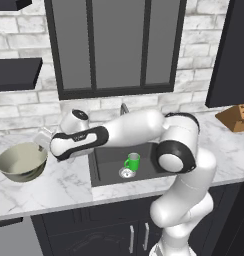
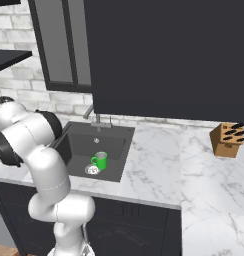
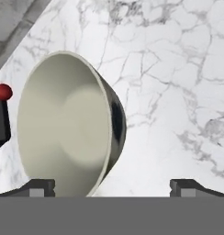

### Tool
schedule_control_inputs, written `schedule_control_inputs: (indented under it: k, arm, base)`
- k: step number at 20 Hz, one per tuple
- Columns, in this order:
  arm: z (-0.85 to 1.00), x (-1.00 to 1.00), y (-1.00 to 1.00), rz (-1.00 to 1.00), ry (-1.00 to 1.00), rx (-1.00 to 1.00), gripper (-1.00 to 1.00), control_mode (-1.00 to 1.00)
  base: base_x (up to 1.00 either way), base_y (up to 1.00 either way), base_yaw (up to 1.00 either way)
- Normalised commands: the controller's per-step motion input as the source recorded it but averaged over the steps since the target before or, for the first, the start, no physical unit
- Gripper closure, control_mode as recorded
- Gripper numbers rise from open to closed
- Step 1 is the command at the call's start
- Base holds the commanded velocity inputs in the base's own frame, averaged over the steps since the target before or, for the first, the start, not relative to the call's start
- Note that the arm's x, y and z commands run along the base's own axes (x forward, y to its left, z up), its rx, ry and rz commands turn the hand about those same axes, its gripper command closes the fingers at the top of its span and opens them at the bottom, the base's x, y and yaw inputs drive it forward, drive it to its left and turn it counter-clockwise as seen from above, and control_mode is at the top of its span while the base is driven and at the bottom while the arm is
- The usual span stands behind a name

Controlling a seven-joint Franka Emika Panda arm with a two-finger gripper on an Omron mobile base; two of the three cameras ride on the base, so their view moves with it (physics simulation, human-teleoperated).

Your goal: Pick the mug and place it in the sink. Pick the bowl and place it in the open cabinet and then close the cabinet.

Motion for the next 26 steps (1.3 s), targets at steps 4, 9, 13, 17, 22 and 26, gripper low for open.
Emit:
schedule_control_inputs:
  k: [4,9,13,17,22,26]
  arm:
    - [-0.21,0.01,0.00,0.00,0.02,0.03,-1.00,-1.00]
    - [-0.09,0.20,0.00,0.00,0.08,0.01,-1.00,-1.00]
    - [-0.13,0.28,0.04,0.00,0.04,0.00,-1.00,-1.00]
    - [-0.26,0.37,0.04,0.00,0.05,0.00,-1.00,-1.00]
    - [-0.12,0.25,0.20,0.00,0.00,-0.03,-1.00,-1.00]
    - [0.00,0.02,0.32,0.00,0.00,-0.06,-1.00,-1.00]
  base:
    - [0.00,0.00,0.00]
    - [0.00,0.00,0.00]
    - [0.00,0.00,0.00]
    - [0.00,0.00,0.00]
    - [0.00,0.00,0.00]
    - [0.00,0.00,0.00]
